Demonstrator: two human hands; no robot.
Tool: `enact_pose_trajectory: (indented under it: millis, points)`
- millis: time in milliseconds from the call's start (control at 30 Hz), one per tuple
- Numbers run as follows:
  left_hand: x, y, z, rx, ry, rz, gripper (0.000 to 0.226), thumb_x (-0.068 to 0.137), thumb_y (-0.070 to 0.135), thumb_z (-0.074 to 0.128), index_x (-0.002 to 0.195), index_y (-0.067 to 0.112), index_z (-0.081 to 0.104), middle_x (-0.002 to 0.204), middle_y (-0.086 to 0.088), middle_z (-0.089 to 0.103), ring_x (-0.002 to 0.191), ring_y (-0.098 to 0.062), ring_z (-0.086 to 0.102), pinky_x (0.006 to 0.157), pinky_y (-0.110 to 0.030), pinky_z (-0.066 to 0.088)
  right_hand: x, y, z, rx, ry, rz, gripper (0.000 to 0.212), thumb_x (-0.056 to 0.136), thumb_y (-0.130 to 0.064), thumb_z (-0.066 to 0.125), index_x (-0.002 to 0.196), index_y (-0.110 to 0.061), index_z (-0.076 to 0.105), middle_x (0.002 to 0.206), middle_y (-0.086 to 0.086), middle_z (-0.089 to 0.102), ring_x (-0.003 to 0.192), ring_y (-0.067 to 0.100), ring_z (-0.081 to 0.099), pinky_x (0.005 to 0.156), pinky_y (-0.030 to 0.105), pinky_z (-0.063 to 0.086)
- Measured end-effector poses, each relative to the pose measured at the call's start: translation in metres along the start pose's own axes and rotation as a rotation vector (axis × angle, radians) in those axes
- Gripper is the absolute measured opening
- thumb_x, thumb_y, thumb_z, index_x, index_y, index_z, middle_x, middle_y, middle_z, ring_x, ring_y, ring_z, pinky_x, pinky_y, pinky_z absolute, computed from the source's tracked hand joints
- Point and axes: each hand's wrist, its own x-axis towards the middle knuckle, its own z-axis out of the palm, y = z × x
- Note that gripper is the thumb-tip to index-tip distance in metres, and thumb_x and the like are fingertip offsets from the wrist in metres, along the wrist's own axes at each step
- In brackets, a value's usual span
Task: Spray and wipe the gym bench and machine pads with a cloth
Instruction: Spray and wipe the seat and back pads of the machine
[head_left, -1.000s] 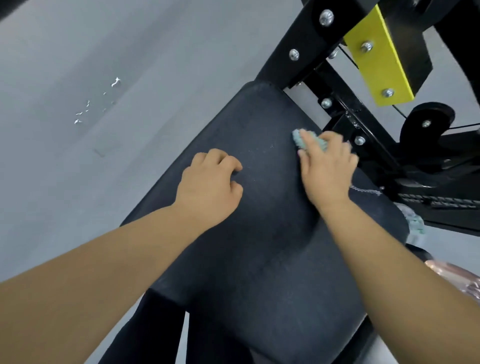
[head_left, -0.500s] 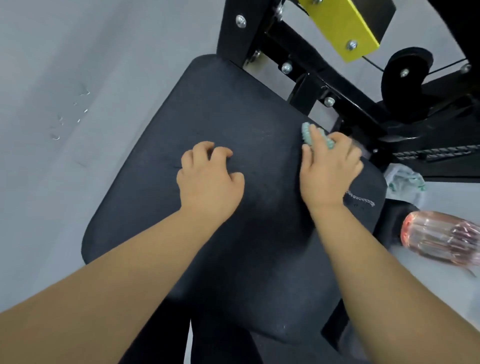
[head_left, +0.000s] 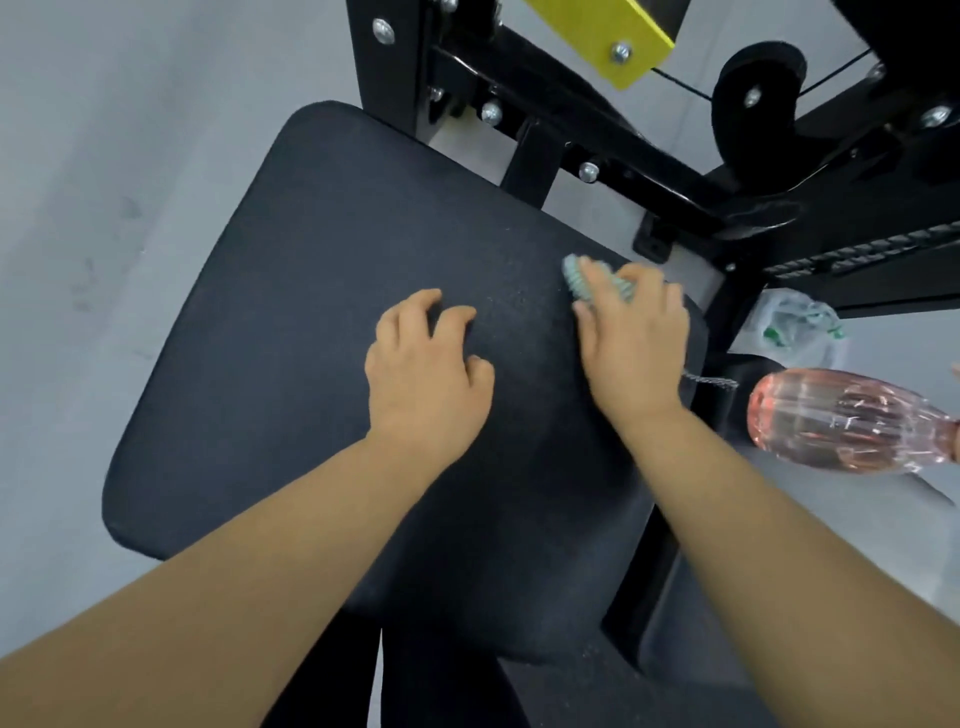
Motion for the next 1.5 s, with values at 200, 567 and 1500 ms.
enact_pose_trajectory:
  millis: [200,567,1500]
  points:
    - [0.000,0.004,0.012,0.094,-0.043,0.022,0.049,0.091,0.026,0.045,0.140,0.025,0.039,0.151,0.001,0.023,0.140,-0.021,0.012,0.116,-0.041,0.014,-0.022,-0.033,0.008,0.030,0.038,0.064,0.039,0.084,-0.027,0.052,0.121,-0.022,0.060,0.108,0.012,0.056,0.083,0.033,0.049,0.067,0.038,0.040]
    - [0.005,0.012,0.008,0.123,-0.119,0.005,0.052,0.090,0.030,0.049,0.140,0.028,0.035,0.151,0.000,0.018,0.139,-0.025,0.009,0.115,-0.044,0.015,0.002,0.020,-0.005,0.014,0.051,0.345,0.037,0.090,-0.025,0.054,0.127,-0.022,0.059,0.116,0.016,0.054,0.095,0.037,0.050,0.077,0.040,0.037]
    - [-0.009,-0.052,-0.012,0.186,-0.251,0.362,0.057,0.097,0.026,0.040,0.149,0.020,0.018,0.158,0.001,-0.001,0.146,-0.016,-0.008,0.116,-0.029,0.009,-0.120,-0.073,0.000,-0.041,-0.029,-0.068,0.039,0.087,-0.029,0.047,0.126,-0.027,0.054,0.112,0.003,0.043,0.084,0.026,0.040,0.071,0.036,0.026]
